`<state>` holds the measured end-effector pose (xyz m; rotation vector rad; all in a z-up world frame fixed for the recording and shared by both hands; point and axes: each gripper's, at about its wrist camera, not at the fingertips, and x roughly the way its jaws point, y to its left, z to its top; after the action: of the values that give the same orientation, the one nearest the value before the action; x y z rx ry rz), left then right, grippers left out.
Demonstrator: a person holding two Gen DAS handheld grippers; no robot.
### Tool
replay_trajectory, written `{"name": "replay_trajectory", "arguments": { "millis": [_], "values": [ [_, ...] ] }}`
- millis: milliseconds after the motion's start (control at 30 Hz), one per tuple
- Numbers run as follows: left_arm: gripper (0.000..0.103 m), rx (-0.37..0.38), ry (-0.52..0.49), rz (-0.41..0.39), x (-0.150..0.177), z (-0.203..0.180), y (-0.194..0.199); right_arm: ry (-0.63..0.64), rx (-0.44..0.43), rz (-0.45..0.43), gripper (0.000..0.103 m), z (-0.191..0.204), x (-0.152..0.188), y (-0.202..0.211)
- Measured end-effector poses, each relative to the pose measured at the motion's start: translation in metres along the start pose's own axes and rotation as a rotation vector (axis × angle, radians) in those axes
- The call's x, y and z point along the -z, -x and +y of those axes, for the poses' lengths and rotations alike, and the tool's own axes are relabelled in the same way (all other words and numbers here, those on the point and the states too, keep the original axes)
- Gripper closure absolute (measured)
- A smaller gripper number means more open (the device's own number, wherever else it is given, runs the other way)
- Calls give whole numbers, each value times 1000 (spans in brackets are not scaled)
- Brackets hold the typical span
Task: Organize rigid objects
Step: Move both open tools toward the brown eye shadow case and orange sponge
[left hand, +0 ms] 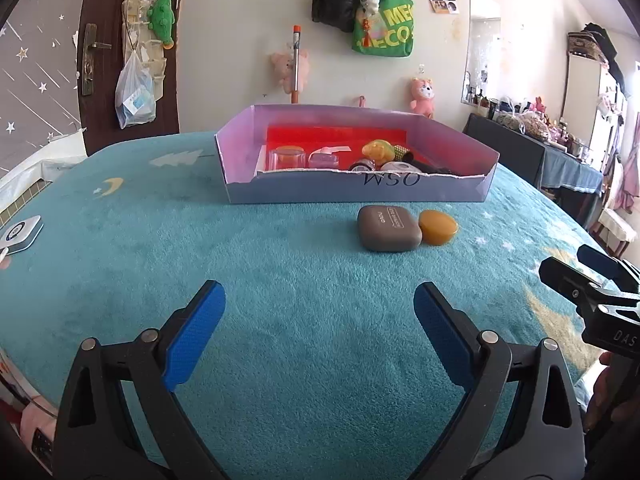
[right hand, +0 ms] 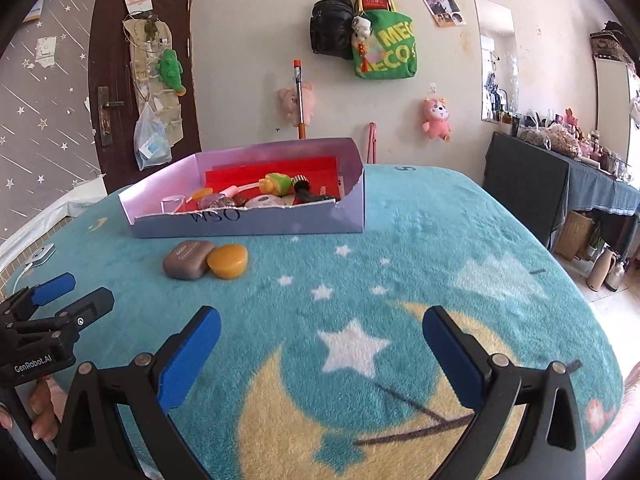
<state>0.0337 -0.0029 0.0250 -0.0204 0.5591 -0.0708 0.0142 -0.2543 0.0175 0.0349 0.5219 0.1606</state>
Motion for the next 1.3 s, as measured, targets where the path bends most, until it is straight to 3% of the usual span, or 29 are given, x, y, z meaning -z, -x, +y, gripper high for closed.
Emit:
{"name": "replay_trajectory", "arguments": {
  "millis": [1300],
  "values": [
    [6,-8,-4,9,6,-2,-8,-25,21,-12,0,-7,3,-5]
  ]
}}
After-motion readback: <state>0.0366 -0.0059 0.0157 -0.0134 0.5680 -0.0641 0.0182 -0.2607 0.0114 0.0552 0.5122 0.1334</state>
